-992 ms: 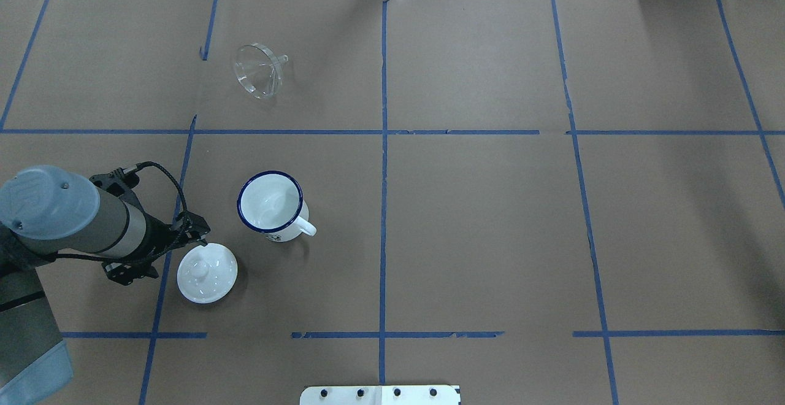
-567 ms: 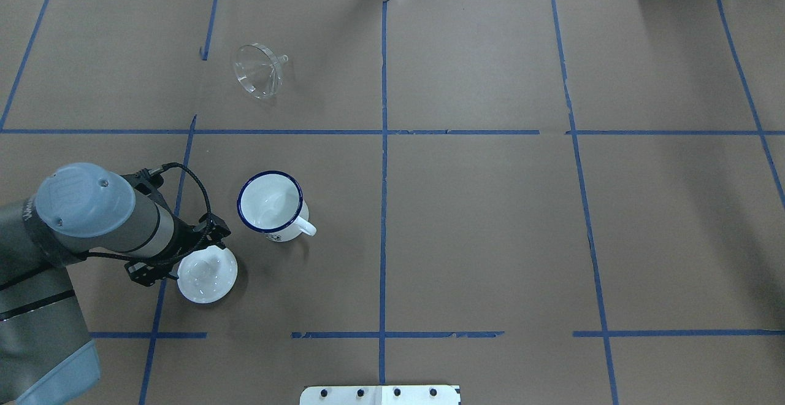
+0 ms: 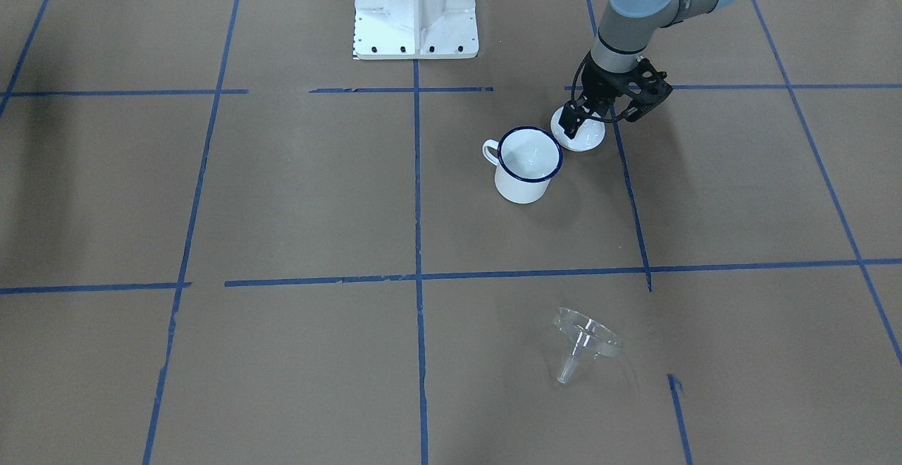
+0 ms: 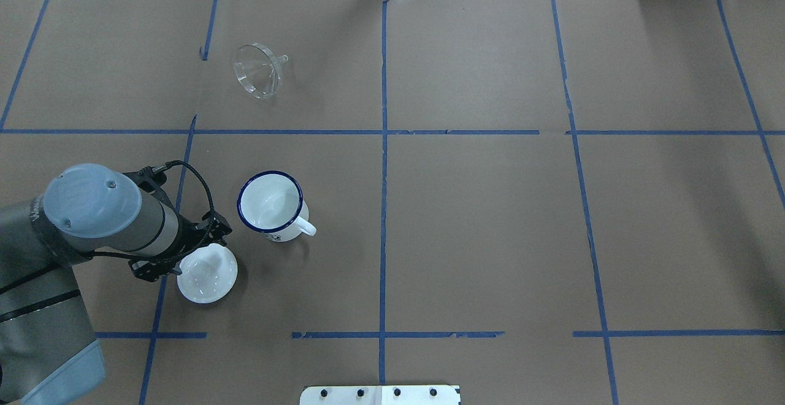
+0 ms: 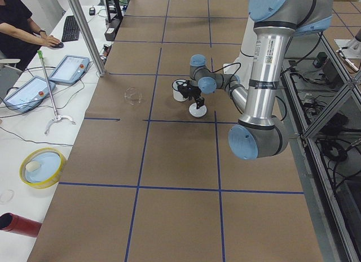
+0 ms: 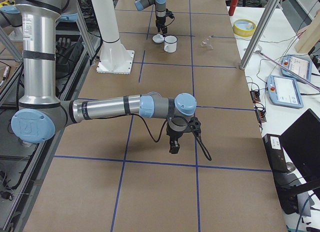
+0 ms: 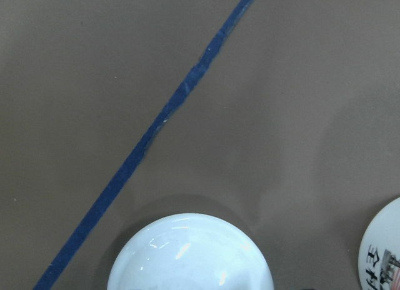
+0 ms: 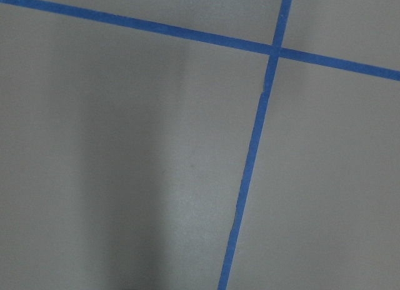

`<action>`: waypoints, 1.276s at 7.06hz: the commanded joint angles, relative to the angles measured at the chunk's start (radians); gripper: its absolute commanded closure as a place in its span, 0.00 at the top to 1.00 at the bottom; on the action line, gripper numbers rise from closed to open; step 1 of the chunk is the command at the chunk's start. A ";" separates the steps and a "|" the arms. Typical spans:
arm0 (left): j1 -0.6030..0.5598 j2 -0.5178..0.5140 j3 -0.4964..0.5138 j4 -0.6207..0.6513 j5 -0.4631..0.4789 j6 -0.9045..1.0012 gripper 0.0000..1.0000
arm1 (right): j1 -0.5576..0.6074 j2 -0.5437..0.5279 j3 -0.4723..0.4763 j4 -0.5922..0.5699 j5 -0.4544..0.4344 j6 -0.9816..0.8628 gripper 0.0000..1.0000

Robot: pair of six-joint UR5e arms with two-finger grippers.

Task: Remove funnel from cup
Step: 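Move the left gripper down to the white lid and grasp it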

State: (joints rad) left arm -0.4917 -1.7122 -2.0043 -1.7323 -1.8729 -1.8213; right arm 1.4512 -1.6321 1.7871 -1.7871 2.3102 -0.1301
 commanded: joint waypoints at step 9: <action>0.027 0.031 -0.025 -0.052 0.001 -0.023 0.00 | 0.000 0.000 0.000 0.000 0.000 0.001 1.00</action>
State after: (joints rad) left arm -0.4585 -1.6730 -2.0170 -1.8027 -1.8721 -1.8435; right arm 1.4512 -1.6322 1.7871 -1.7871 2.3102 -0.1301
